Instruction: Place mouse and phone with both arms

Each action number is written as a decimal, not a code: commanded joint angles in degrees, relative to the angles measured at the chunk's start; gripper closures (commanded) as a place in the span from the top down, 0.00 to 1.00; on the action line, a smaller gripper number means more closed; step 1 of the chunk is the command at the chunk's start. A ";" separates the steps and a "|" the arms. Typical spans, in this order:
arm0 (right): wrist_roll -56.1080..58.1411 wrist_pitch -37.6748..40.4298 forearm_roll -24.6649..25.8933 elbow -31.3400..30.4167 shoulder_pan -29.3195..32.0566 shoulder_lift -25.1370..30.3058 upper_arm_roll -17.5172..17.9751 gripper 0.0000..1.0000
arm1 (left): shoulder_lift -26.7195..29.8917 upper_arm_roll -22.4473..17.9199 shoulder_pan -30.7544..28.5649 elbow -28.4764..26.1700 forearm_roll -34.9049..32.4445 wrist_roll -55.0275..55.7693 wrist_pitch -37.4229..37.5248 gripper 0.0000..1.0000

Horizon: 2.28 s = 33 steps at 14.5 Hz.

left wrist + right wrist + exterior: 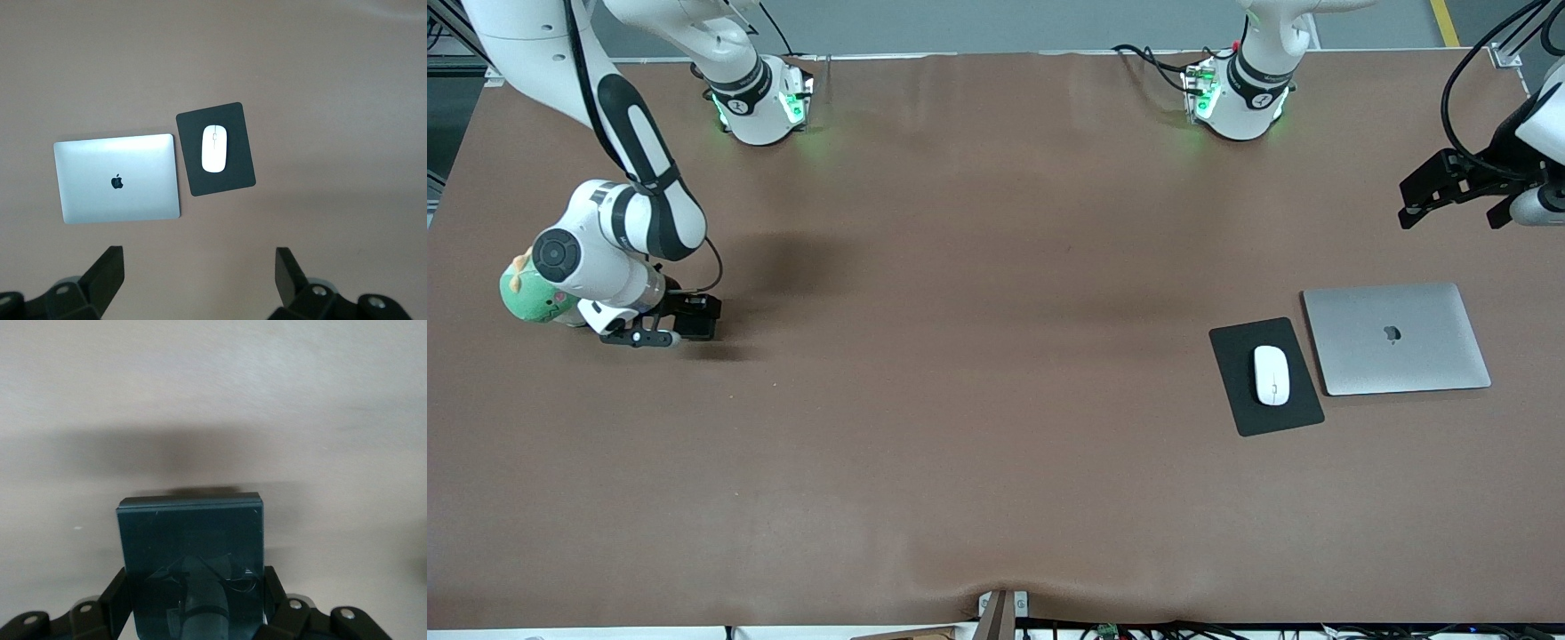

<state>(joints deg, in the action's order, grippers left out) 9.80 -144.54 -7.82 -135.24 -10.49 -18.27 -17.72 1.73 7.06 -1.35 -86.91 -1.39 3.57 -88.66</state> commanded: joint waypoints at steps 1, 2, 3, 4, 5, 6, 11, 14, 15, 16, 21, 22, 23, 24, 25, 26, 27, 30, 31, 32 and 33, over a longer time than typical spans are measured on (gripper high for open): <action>0.92 -1.87 0.44 -1.51 1.52 -0.09 0.41 0.00 | 0.56 0.14 -0.15 -0.02 0.86 0.21 0.06 1.00; 0.92 -2.93 0.44 -1.95 1.44 -0.79 0.50 0.00 | 0.65 0.23 -0.23 -0.02 0.86 0.12 0.06 1.00; 0.92 -3.20 0.35 -1.87 1.44 -1.41 0.50 0.23 | 0.65 0.23 -0.24 -0.02 0.86 0.12 0.15 1.00; 0.83 -3.11 0.35 -1.78 1.44 -1.76 0.50 0.76 | 0.73 0.23 -0.24 -0.02 0.86 0.12 0.15 1.00; 0.75 -2.77 0.26 -1.69 1.44 -1.85 0.50 1.00 | 0.73 0.23 -0.15 -0.02 0.86 0.12 0.15 1.00; 0.57 -2.33 0.26 -1.52 1.35 -1.77 0.50 1.00 | 0.73 0.23 -0.15 -0.02 0.86 0.12 0.24 1.00; 0.74 9.51 0.26 8.21 1.43 -1.41 0.50 1.00 | 0.65 0.23 0.12 -0.02 0.77 0.29 0.15 1.00; 0.74 19.44 0.18 17.96 1.44 -1.50 0.76 1.00 | 0.82 0.32 0.12 -0.11 0.51 0.29 0.68 1.00; 0.74 22.61 -0.09 20.69 1.35 -1.59 0.85 1.00 | 0.74 0.32 0.03 -0.19 0.42 0.29 0.68 1.00; 0.66 25.07 -0.18 22.98 1.43 -1.59 0.85 1.00 | 1.34 0.32 0.12 -0.54 0.42 0.29 1.29 1.00; 0.92 34.66 -0.09 33.79 1.61 -1.68 0.94 1.00 | 1.53 0.41 0.20 -0.02 0.33 0.38 1.56 1.00; 1.01 36.16 0.09 35.99 1.61 -1.68 0.94 1.00 | 1.61 0.41 0.20 -0.11 0.33 0.30 1.64 1.00; 0.92 38.09 0.09 37.84 1.61 -1.68 0.94 1.00 | 1.61 0.41 0.20 -0.11 0.33 0.29 1.64 1.00; 0.92 40.11 -0.09 39.95 1.79 -1.68 0.94 1.00 | 1.53 0.32 0.20 -0.02 0.33 0.29 1.64 1.00; 0.92 41.96 0.00 42.23 2.22 -1.76 0.94 1.00 | 1.53 0.41 0.29 -0.11 0.33 0.29 1.64 1.00; 0.92 44.06 0.09 44.25 2.40 -1.77 1.02 1.00 | 1.53 0.41 0.29 -0.11 0.42 0.29 1.64 1.00; 0.92 45.91 0.00 46.19 2.49 -1.77 1.03 1.00 | 1.44 0.76 0.29 -0.11 0.42 0.29 1.64 1.00; 0.83 51.01 0.44 52.08 3.10 -1.77 1.55 1.00 | 0.65 1.28 0.20 -0.72 0.51 0.29 1.38 1.00; 0.83 52.68 0.53 54.01 4.06 -1.68 1.81 1.00 | 0.39 1.37 0.12 -1.50 0.60 0.29 0.77 1.00; 0.83 54.18 0.79 55.60 4.68 -1.68 2.25 1.00 | 0.82 1.64 0.20 -3.08 0.60 0.29 -0.89 1.00; 0.83 55.58 1.23 56.57 4.86 -1.50 2.43 1.00 | 1.17 1.90 0.12 -4.23 0.86 0.38 -2.04 1.00</action>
<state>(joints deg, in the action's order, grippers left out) 10.21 -92.26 -7.69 -82.10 -8.06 -19.69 -17.23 2.05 8.19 -0.97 -88.59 -1.39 3.57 -88.47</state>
